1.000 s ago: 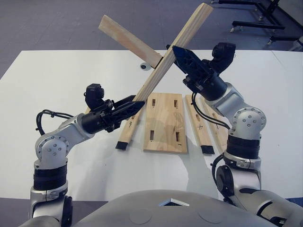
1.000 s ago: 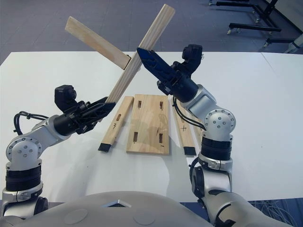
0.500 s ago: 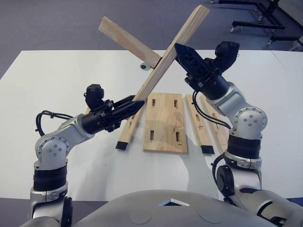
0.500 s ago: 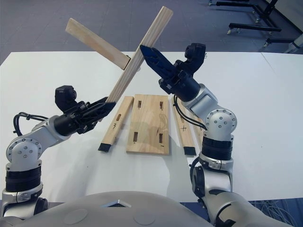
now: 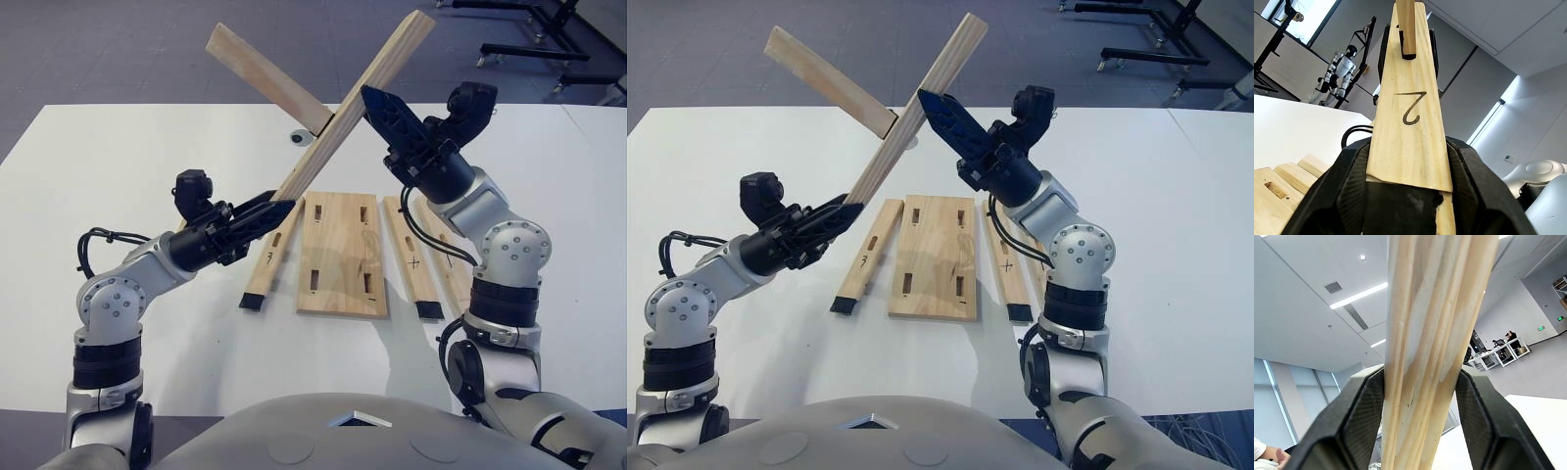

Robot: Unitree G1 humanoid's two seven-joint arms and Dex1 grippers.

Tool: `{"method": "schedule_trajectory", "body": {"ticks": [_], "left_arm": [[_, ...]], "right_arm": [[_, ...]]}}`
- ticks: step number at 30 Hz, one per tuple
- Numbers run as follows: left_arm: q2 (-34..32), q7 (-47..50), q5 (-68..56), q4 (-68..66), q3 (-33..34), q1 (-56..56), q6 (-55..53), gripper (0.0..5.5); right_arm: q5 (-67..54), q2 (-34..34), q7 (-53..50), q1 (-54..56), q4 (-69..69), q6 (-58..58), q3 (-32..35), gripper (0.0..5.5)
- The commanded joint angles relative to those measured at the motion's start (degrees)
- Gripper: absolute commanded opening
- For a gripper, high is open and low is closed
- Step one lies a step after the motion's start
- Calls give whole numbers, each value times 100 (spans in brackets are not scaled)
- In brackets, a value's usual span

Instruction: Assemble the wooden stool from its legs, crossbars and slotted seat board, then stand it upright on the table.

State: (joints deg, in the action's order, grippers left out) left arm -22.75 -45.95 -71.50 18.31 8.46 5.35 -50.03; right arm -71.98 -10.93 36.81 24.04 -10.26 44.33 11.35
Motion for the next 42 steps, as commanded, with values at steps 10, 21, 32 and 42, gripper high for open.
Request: {"method": "schedule_trajectory", "body": {"ticks": [10, 21, 32, 42], "left_arm": [[-13, 167, 72, -730, 530, 19, 149, 404], [-29, 88, 559, -1221, 904, -209, 540, 406], [-138, -40, 687, -1203, 901, -339, 477, 406], [-211, -96, 765, -1078, 809, -365, 339, 406]], "right_arm": [[965, -189, 110, 244, -35, -1297, 262, 206], [3794, -1717, 3092, 796, 1920, -3972, -457, 205], [3723, -1835, 5043, 1209, 3424, -4568, -337, 205], [4069, -1752, 5556, 1311, 4705, -5471, -382, 205]]}}
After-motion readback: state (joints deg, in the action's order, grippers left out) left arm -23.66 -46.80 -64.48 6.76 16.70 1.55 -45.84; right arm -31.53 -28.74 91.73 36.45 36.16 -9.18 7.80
